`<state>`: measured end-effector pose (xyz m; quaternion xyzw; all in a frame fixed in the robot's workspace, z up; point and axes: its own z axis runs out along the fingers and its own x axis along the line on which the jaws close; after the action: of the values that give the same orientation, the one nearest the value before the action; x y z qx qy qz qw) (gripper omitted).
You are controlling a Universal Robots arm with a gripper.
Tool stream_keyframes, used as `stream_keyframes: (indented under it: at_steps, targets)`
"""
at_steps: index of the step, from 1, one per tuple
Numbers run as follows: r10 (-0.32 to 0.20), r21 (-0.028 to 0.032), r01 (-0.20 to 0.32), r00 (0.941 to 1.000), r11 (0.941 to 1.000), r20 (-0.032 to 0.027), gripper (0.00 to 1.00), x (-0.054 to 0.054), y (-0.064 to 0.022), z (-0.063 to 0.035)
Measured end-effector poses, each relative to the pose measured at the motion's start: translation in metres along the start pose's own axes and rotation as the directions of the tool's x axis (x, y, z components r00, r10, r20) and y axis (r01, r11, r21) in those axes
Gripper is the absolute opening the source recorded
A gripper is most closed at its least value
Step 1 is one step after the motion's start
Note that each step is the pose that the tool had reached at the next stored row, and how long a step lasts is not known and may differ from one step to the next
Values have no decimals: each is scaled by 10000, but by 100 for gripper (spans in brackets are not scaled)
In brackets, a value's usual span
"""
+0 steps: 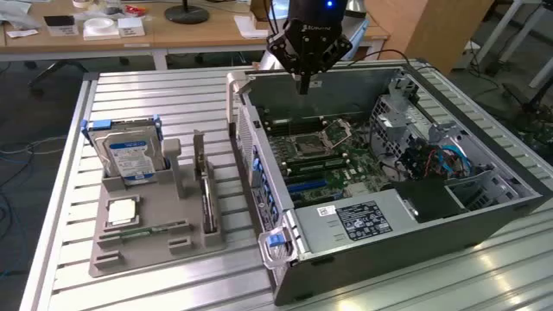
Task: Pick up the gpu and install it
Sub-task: 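Reach for the gpu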
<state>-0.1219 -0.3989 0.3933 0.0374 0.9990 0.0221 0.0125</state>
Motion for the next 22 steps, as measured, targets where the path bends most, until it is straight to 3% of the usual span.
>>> stream_keyframes:
  at_steps: [13,22]
  targets:
    - [1,-2,-1,10000,10000,1,11,14,-1,1]
    - [-1,0,1,10000,10000,1,11,161,-12,-2]
